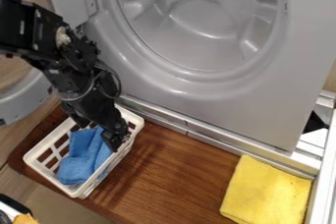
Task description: Move the yellow cloth close to the basket
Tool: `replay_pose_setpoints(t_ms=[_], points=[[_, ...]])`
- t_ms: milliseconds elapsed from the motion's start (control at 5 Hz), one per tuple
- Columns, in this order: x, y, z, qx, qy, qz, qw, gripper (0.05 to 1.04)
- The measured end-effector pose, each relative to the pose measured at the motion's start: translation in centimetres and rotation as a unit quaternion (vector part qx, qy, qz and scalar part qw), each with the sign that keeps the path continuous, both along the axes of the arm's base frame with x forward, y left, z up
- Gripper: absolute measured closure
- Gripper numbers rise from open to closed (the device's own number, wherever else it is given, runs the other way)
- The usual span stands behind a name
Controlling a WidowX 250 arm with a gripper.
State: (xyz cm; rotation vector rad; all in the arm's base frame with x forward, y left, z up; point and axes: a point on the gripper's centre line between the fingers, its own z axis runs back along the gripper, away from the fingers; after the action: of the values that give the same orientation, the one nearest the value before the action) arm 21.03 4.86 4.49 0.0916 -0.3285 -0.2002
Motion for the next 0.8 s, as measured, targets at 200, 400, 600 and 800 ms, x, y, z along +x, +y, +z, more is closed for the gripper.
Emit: replay_pose_setpoints(t_ms=[200,400,600,800], points=[[-0.1,-0.2,-0.3,-0.003,0.007,0.003,1.0000,0.083],[0.7,-4.1,-0.3,0.000,0.014,-0.035,0.9993,0.083],[1.8,-8.4,-0.7,-0.007,0.023,-0.066,0.9975,0.083],[2.6,-12.5,-1.2,-0.016,0.017,-0.092,0.9955,0.083]])
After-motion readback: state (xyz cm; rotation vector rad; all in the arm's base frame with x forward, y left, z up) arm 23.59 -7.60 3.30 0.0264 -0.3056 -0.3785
